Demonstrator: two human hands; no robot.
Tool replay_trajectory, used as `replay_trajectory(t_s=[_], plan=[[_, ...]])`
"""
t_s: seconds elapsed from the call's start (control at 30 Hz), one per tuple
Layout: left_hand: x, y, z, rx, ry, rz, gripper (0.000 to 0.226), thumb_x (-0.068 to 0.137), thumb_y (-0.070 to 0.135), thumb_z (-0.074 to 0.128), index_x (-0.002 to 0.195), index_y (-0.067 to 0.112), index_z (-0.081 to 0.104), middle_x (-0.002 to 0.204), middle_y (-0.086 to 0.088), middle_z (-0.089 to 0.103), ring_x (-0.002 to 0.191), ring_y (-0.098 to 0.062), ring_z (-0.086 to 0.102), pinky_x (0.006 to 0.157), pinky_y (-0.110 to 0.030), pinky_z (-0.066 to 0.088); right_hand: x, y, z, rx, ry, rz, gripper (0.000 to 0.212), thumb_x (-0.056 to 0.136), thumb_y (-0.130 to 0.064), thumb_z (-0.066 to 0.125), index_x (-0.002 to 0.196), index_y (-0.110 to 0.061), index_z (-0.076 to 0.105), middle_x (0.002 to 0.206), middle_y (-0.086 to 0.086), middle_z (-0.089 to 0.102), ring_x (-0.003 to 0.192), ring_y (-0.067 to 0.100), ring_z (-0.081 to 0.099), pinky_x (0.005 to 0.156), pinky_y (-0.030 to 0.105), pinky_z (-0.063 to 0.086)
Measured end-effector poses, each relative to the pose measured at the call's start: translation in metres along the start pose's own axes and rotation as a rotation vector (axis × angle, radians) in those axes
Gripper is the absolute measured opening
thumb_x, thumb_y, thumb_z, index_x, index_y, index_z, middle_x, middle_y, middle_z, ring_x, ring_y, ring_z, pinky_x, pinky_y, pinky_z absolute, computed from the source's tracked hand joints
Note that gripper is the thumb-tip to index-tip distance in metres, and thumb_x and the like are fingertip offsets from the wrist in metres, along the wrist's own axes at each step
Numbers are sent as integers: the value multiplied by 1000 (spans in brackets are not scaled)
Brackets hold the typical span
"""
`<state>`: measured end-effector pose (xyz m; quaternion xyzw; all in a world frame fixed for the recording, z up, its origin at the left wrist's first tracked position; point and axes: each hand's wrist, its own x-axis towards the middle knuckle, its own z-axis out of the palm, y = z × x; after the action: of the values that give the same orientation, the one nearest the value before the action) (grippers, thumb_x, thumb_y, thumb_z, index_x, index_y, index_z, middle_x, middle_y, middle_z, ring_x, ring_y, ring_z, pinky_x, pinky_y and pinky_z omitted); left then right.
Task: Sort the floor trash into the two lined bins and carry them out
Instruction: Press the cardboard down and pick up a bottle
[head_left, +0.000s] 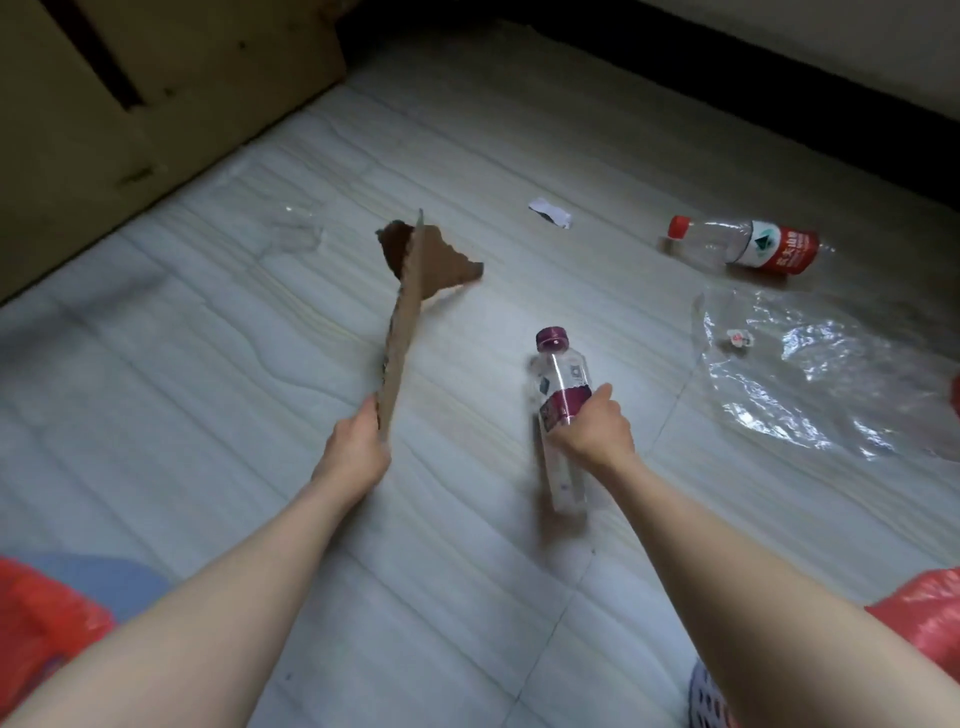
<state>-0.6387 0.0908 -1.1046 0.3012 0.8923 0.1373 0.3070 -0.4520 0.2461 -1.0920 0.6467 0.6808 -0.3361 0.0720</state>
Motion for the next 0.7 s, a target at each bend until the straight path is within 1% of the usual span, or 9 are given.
replay_trajectory(t_s=[0.07,0.13,0.27,0.33,0.4,0.47,0.53,0.63,0.7], plan=[[-17,0,-16,-61,9,-95,43,85,10,50,128,10,49,124,-22,57,115,-38,54,93,-37,45,-12,-13,-4,131,-12,-20,61,77,-24,66,126,-3,35,123,17,50,111,36,53,91,44,48],[-31,2,-32,-110,45,-89,36,86,12,52,121,11,56,121,-20,61,113,-34,56,89,-32,45,-19,-31,-10,216,5,-67,56,74,-19,67,121,-3,41,118,17,53,106,36,55,88,42,49],[-65,3,-80,-251,202,-42,39,84,5,52,122,12,57,121,-15,62,115,-29,56,91,-28,42,-46,-78,-12,417,27,-199,51,71,-19,68,117,-6,50,112,13,59,96,30,58,77,34,47],[-86,-1,-107,-338,303,-26,38,81,0,50,116,12,59,113,-12,65,109,-25,58,85,-25,42,-69,-101,-6,551,-19,-244,46,73,-18,68,116,-9,52,110,10,60,91,25,56,74,31,43],[-103,-2,-135,-395,374,7,37,79,-3,49,109,15,60,97,-5,64,96,-20,58,75,-21,39,-94,-116,-2,696,-64,-270,42,75,-17,67,115,-12,54,109,8,61,92,23,56,79,33,45],[-115,-5,-163,-407,436,35,39,79,-4,48,109,19,59,92,1,60,88,-17,54,68,-17,35,-118,-130,-3,812,-92,-300,40,75,-16,66,114,-15,54,109,7,61,96,23,58,82,35,46],[-124,-10,-188,-418,501,78,40,79,-4,48,111,18,57,92,1,59,88,-17,55,69,-18,37,-137,-141,-10,877,-113,-350,38,75,-15,66,112,-17,54,106,5,61,99,25,59,85,37,47],[-144,-26,-223,-449,570,157,42,77,-6,50,113,15,56,94,1,58,90,-17,55,78,-21,41,-167,-158,-21,896,-129,-442,42,72,-20,67,113,-18,55,106,5,62,103,25,60,95,44,49],[-164,-48,-243,-467,639,192,44,75,-9,51,113,12,56,95,1,58,89,-14,53,77,-17,41,-193,-171,-23,894,-123,-499,36,75,-17,66,110,-20,55,104,3,63,102,24,60,97,45,48]])
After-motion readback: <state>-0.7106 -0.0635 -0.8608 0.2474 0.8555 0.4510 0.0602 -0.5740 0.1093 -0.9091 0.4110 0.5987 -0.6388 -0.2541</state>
